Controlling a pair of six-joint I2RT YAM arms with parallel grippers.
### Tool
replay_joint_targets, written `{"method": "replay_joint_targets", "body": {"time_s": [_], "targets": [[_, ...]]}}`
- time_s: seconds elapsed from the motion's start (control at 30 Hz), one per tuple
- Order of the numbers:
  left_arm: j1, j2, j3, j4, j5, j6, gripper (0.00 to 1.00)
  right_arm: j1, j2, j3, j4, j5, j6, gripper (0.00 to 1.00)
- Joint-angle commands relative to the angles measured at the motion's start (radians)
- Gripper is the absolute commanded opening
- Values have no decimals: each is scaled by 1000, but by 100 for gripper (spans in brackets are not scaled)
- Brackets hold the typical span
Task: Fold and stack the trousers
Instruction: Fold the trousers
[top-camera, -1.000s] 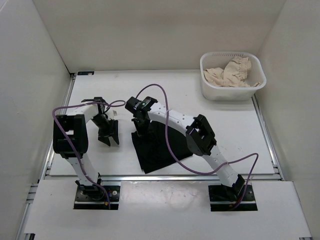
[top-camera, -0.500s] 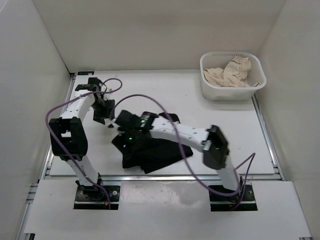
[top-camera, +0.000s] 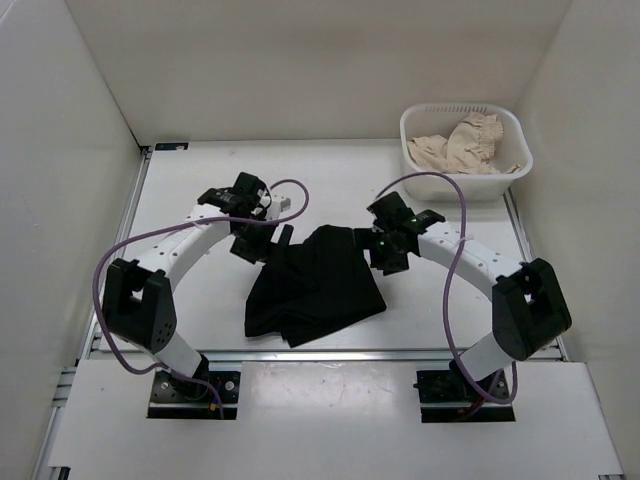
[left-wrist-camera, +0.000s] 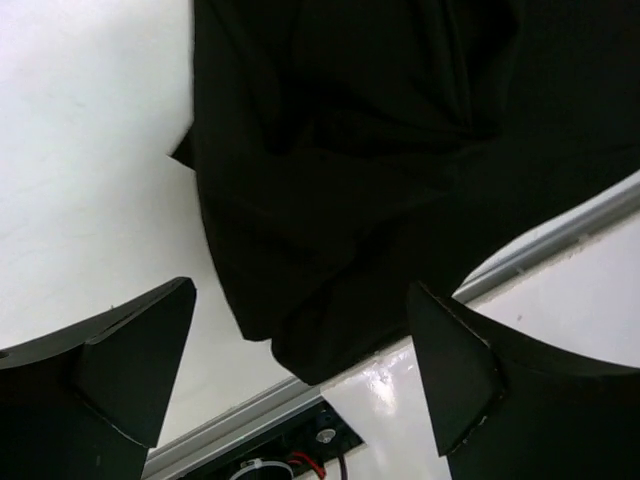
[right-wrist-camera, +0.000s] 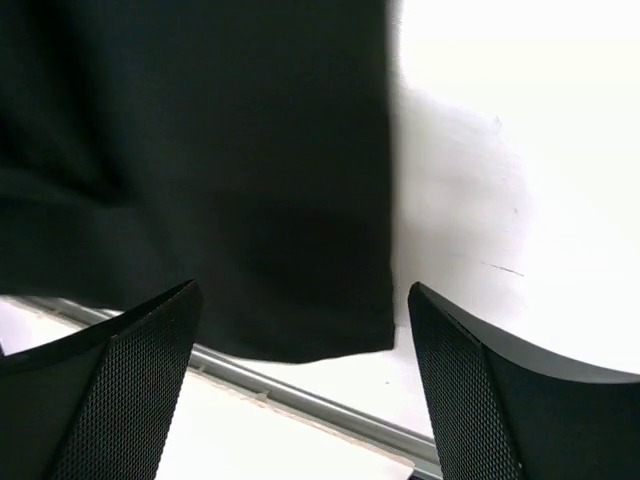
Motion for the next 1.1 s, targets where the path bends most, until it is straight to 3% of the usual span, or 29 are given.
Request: {"method": "replay_joint_targets", "body": {"time_s": [0.0,0.13,0.17,0.27,0.33,0.37,0.43,0.47,0.5,0.6,0.83,1.0,1.07], "targets": [[9,-1,-46,40,121,-1,99,-72,15,-79,124,-137,34,88],[0,35,-75,106,158,-1,94,-95,15,-228,253,-264,60,88],[0,63,-75,119,169,-1,82,-95,15,-249,276,-284,79,88],[0,133,-42,142,132,-1,60,-95,15,-314,325,-321,100,85],[24,163,-13,155,123,-1,40,-95,15,-342,346,-321,112,82],[34,175,-2,165,123,-1,31,-95,2,-377,363,-338,112,79],[69,210,38,165,132,-1,14,-86,-23,-412,400,-347,146,57],[80,219,52,165,117,-1,14,-86,-34,-441,400,-348,155,49],[106,232,62,165,103,-1,14,-86,-34,-454,412,-348,171,34],[164,232,84,174,67,-1,14,-77,-58,-507,449,-357,204,12],[281,268,113,163,55,-1,14,8,-72,-534,523,-357,263,6],[325,327,216,154,106,-1,28,8,-54,-483,512,-357,254,4],[350,360,257,142,94,-1,38,8,-54,-471,477,-357,226,4]]}}
